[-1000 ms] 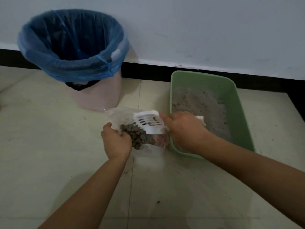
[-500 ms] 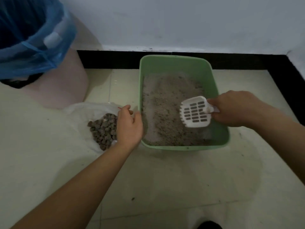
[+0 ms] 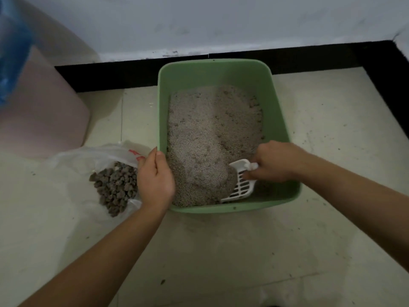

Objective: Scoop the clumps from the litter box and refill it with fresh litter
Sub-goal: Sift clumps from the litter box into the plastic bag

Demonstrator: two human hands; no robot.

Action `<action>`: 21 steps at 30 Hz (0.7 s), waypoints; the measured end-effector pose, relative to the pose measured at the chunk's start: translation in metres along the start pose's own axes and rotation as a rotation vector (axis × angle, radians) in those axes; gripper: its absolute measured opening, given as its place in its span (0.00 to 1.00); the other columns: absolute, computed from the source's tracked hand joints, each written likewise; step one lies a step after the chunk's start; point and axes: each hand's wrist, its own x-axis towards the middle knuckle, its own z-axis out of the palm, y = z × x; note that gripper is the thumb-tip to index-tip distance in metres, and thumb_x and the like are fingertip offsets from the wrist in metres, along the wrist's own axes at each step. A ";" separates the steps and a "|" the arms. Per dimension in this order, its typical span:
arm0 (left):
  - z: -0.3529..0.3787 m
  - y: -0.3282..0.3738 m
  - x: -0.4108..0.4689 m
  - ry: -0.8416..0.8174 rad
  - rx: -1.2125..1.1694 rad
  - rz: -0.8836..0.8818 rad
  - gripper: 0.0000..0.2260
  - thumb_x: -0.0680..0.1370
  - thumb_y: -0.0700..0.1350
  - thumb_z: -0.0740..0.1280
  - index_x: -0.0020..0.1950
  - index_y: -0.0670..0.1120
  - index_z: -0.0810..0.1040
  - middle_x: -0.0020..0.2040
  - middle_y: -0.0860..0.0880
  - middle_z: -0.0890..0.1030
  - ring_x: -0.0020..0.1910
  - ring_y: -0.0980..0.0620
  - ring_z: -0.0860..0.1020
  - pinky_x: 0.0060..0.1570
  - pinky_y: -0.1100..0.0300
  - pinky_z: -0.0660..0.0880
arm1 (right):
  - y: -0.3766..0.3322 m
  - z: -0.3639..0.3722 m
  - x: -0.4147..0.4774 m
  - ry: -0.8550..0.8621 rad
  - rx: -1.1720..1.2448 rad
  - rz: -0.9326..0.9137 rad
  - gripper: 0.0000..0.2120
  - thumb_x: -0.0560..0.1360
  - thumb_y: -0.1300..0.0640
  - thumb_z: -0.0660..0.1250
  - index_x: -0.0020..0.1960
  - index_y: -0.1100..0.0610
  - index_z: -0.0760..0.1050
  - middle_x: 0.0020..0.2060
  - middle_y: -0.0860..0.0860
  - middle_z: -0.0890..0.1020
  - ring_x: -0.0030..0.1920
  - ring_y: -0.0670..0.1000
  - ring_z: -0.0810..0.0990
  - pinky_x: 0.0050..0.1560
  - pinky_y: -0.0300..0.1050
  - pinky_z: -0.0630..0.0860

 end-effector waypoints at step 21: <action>-0.002 0.000 -0.002 -0.009 -0.174 -0.108 0.34 0.74 0.62 0.48 0.64 0.41 0.78 0.62 0.44 0.80 0.63 0.45 0.76 0.64 0.41 0.71 | -0.085 0.054 0.058 0.294 0.724 0.140 0.15 0.81 0.46 0.60 0.44 0.57 0.70 0.39 0.54 0.76 0.42 0.57 0.77 0.38 0.45 0.67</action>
